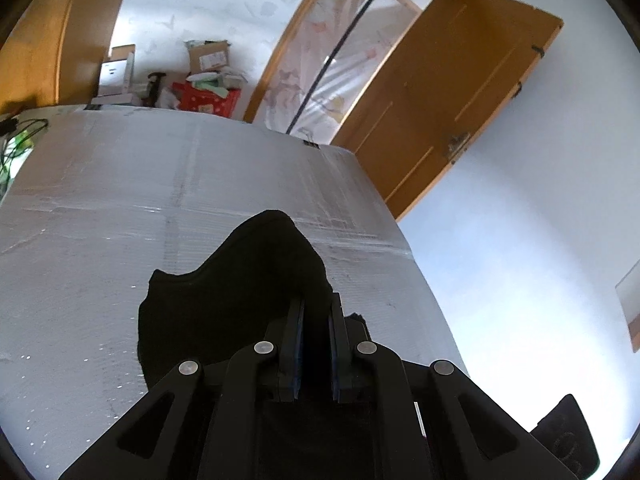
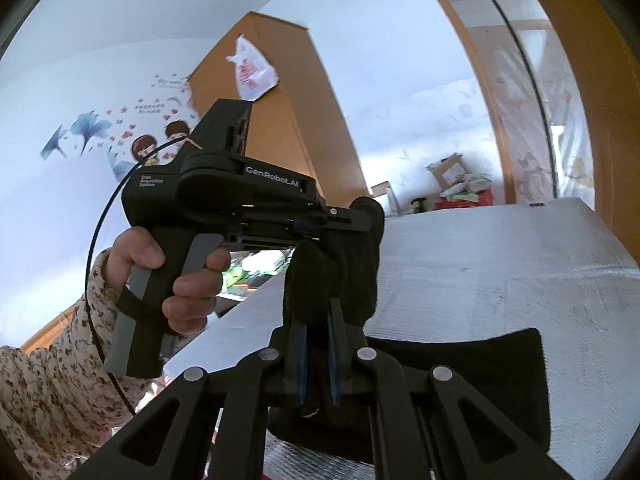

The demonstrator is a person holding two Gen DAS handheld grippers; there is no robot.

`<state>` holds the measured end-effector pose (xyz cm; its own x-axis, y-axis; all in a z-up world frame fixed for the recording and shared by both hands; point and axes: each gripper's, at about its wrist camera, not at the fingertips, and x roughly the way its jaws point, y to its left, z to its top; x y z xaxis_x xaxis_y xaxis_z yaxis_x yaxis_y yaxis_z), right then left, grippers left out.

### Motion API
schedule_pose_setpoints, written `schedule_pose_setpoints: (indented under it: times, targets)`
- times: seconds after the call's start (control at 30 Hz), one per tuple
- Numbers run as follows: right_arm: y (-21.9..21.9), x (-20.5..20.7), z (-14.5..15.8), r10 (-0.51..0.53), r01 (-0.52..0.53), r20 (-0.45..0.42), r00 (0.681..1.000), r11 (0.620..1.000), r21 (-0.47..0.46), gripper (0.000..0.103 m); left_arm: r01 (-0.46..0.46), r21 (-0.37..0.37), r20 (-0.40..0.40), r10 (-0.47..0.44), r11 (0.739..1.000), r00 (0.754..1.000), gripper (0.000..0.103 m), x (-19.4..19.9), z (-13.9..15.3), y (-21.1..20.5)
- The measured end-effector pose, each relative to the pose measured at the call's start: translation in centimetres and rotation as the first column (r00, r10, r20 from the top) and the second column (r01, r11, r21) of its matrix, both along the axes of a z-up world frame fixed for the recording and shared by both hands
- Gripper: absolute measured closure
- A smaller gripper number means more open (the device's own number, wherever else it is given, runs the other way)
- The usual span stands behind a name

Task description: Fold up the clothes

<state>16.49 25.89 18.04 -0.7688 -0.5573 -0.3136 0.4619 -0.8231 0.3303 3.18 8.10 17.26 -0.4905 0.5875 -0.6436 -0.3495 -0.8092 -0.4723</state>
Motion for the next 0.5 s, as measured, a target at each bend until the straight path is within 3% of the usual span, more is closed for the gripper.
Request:
schedule_pose_setpoints:
  times: [0.5]
  targets:
    - [8.3, -0.2, -3.9, -0.165, 0.171, 0.100, 0.981, 0.984, -0.054, 0.095, 0.136, -0.081, 0.089, -0.129, 0.987, 0.988, 0.093, -3.1, -3.8, 9.8]
